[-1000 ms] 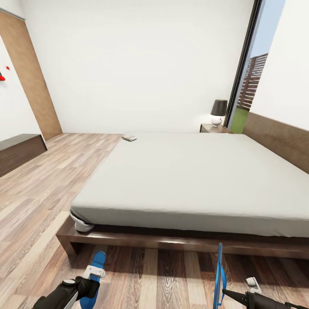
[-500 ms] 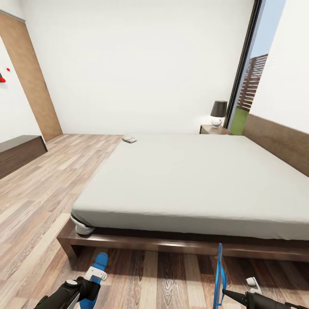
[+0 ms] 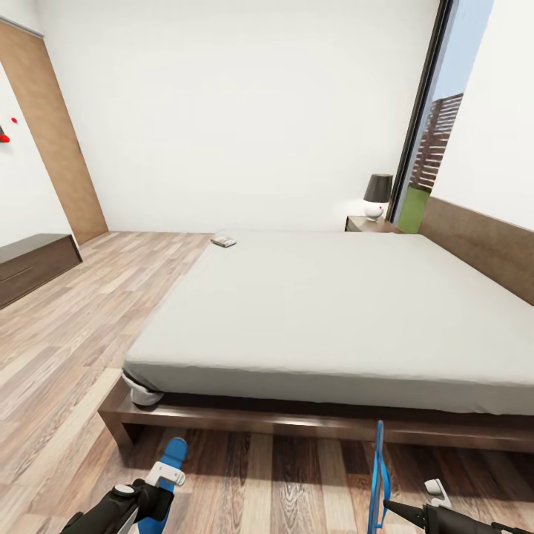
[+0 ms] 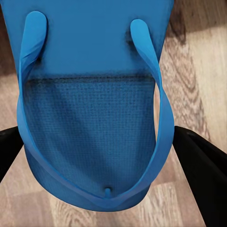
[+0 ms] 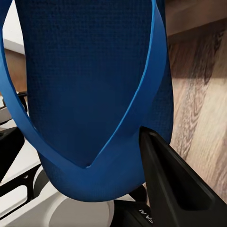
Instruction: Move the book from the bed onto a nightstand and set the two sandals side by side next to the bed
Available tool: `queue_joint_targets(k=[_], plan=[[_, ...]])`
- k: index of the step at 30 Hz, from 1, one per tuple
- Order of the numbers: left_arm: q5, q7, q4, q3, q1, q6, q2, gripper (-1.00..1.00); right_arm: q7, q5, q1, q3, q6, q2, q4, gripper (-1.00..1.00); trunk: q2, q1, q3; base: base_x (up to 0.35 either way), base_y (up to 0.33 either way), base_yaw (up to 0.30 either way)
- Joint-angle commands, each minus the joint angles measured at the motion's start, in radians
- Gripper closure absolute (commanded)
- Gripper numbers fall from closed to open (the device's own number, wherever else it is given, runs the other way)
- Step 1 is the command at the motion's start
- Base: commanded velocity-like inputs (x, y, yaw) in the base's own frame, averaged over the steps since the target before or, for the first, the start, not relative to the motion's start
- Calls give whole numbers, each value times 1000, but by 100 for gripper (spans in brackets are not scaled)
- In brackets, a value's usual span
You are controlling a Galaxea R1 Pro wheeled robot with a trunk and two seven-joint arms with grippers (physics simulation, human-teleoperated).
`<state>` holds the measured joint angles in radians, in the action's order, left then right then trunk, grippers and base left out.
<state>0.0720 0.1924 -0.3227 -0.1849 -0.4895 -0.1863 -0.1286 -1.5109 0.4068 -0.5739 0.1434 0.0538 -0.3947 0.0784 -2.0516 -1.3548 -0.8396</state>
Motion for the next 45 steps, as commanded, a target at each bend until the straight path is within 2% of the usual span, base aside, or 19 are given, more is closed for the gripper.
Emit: queue_joint_targets(k=[1,3,45], plan=[[8,4,-2,1,0,-5,0,100,-3,9,-1,8,8,0,3,100,0,0,-1,0,0,0],[8,4,-2,1,0,-5,0,100,-3,9,-1,8,8,0,3,100,0,0,-1,0,0,0],[8,4,-2,1,2,-4,2,100,2,9,-1,8,9,0,3,100,-294,-161,-133,0,0,0]])
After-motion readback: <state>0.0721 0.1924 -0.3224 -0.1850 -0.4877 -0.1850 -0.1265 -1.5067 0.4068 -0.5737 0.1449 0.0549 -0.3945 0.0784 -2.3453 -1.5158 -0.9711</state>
